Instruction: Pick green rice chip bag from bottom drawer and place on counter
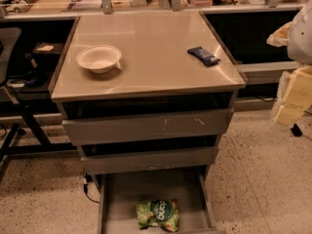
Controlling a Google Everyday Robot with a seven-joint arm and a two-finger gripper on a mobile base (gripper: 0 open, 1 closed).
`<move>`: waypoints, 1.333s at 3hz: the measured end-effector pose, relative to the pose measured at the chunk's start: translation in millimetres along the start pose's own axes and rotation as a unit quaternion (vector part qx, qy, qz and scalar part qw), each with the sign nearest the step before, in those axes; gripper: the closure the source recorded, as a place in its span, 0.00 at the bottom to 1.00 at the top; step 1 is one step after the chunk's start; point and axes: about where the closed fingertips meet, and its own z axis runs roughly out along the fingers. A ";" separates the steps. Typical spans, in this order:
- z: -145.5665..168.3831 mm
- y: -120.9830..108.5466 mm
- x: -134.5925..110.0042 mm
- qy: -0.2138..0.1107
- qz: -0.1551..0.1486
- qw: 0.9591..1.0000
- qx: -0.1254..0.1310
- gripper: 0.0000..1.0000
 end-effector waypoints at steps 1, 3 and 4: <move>0.1 0.1 0.0 0.000 0.000 1.000 0.000 0.00; 48.3 28.6 -17.8 -0.035 -0.008 0.999 -0.011 0.00; 109.2 52.9 -31.9 -0.046 -0.013 0.998 -0.034 0.00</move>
Offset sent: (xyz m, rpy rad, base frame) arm -0.0054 0.0171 -0.0331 0.0588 0.0021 0.0224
